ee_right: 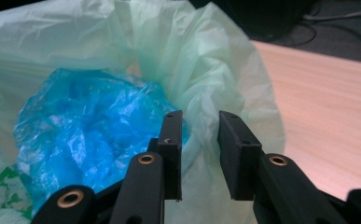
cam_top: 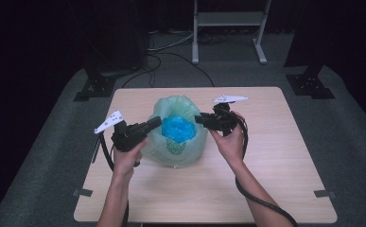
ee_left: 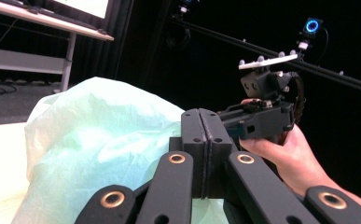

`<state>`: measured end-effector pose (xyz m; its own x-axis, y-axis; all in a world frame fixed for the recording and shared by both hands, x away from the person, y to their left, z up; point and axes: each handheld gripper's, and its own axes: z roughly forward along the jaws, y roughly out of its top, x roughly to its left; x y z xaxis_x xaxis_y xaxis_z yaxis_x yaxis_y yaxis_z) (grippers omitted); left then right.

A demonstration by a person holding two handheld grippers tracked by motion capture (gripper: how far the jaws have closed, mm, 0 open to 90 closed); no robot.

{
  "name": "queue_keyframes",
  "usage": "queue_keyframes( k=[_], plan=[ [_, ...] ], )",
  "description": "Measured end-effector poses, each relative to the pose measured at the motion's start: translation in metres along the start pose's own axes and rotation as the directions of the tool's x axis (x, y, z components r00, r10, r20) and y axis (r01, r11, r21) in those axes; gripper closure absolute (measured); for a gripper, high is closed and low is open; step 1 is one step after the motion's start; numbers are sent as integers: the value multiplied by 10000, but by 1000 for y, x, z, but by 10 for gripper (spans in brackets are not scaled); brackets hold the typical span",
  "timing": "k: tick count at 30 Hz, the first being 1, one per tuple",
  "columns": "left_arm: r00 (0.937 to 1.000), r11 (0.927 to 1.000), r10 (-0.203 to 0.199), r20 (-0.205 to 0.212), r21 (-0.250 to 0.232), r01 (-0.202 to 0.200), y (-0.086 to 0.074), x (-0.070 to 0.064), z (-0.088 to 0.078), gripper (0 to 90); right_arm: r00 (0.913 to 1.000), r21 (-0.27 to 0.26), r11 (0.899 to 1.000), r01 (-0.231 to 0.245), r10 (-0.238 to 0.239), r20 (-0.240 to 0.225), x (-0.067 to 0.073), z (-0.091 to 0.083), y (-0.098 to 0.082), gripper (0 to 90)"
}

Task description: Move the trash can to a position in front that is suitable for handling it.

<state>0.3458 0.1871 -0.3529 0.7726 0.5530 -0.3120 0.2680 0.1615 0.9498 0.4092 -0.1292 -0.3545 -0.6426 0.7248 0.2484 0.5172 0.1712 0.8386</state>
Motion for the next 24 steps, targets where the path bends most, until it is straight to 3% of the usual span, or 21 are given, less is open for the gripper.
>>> queue_keyframes(
  k=[3,7,12,16,18,21,24],
  plan=[
    [9999,9999,119,11,56,-119,0,-3,2,900,9983,-201,9991,386,-377,440,4,-2,1,793],
    [9999,9998,148,22,107,-149,-1,-4,5,900,9849,-305,9926,1179,-1130,1311,15,-3,1,857],
    [9997,10000,-26,252,-5,26,-3,-1,7,900,9825,-398,9895,1388,-1326,1307,22,-7,8,900],
    [9997,10000,-14,261,33,13,-4,-2,9,900,9898,-215,9920,1244,-1226,721,26,-5,15,900],
    [9995,10000,26,303,75,-28,-4,-4,11,900,9945,-137,9945,1037,-1034,185,29,-6,18,900],
    [9993,9995,107,351,283,-117,-7,-6,17,900,9943,-38,9952,974,-975,-439,40,-6,22,900],
    [9990,9977,298,332,593,-317,-10,-10,23,900,9897,-37,9983,579,-579,-1312,46,-6,28,900]
  ],
)
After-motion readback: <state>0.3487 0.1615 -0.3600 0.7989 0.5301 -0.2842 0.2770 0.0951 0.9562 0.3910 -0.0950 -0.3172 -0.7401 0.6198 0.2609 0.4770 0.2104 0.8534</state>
